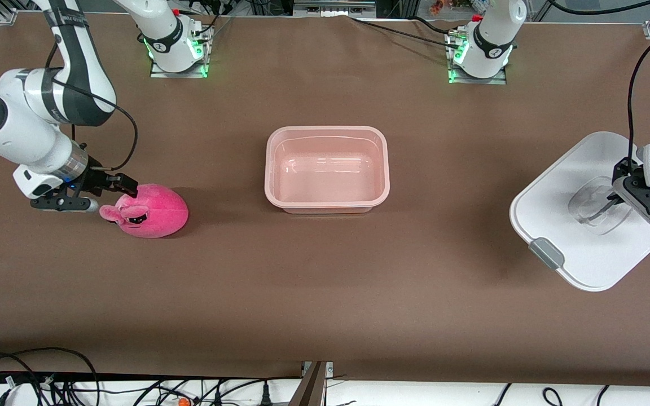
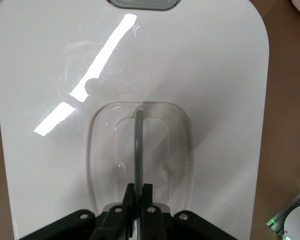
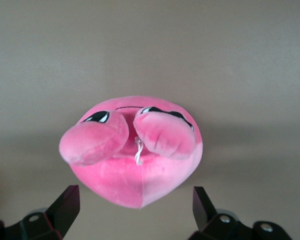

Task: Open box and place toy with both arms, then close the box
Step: 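Lower the right gripper onto the pink plush toy and grasp it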

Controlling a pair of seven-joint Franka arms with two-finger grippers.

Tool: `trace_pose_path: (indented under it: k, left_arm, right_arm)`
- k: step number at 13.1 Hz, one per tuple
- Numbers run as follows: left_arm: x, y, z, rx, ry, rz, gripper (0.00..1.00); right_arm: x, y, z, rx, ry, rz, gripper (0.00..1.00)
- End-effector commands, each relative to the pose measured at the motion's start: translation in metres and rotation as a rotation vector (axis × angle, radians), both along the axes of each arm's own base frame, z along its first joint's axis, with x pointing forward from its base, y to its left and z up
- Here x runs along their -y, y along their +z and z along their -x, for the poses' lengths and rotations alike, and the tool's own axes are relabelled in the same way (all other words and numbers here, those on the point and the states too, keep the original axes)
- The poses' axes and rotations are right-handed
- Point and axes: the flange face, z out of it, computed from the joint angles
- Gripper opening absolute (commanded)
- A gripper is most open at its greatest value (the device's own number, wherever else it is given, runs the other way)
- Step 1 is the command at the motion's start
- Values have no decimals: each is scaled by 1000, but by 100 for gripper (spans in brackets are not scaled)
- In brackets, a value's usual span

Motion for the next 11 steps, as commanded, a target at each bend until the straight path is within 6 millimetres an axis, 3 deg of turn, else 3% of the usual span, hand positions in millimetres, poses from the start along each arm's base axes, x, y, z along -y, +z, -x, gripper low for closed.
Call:
trace_pose_path:
  k: [1, 9, 10, 11]
  left_arm:
    - [-9, 8, 4, 0, 5, 60, 0]
    - [-9, 7, 5, -9, 4, 64, 0]
    - [-8, 7, 5, -10, 4, 65, 0]
    - [-7, 7, 5, -10, 2, 66, 0]
  right_arm:
    - [-1, -10, -2, 17, -3, -12, 100]
    - [-7, -57, -1, 58, -22, -33, 100]
    - [-7, -58, 0, 58, -23, -33, 97]
    - [-7, -57, 0, 57, -15, -31, 85]
